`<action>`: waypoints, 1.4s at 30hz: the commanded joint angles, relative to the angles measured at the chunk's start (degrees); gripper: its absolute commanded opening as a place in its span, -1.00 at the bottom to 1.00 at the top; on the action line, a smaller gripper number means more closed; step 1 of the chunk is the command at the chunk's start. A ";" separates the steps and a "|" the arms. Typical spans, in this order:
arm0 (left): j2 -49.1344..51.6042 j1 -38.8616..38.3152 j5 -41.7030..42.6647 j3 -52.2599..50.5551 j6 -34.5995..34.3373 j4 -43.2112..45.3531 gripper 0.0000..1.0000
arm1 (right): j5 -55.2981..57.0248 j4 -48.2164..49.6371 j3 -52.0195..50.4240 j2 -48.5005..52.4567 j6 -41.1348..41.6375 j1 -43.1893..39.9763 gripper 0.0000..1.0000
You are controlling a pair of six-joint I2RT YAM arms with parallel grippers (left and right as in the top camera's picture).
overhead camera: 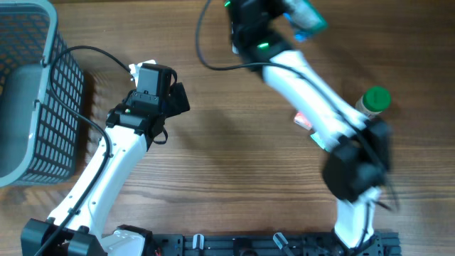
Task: Scan the item barcode
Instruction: 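Carry the glove bag right and set it down beside the red packet, then raise the right gripper away to the top right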
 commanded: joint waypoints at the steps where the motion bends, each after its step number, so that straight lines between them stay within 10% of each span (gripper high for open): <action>1: 0.04 0.26 -0.74 0.42 0.59 0.07 1.00 | -17.49 -22.93 0.04 -8.44 32.68 -4.04 -0.91; 7: 0.04 0.26 -0.72 0.42 0.59 0.07 1.00 | -57.44 -51.04 -4.15 -9.18 41.29 -13.90 -0.91; 15: 0.04 0.26 -0.74 0.42 0.59 0.07 1.00 | -56.98 -44.00 -26.51 -9.18 41.48 -18.80 -0.85; 18: 0.04 0.26 -0.74 0.42 0.59 0.07 1.00 | -54.40 -43.28 -28.74 -9.18 41.46 -19.71 -0.32; 21: 0.04 0.26 -0.72 0.42 0.59 0.07 1.00 | -52.28 -42.91 -28.39 -9.40 40.83 -20.11 0.92; 22: 0.04 0.26 -0.72 0.42 0.59 0.07 1.00 | -52.06 -42.97 -27.54 -9.44 41.00 -20.11 1.00; 42: 0.04 0.26 -0.72 0.42 0.59 0.07 1.00 | -52.06 -44.74 -5.88 -9.81 40.87 -19.93 0.99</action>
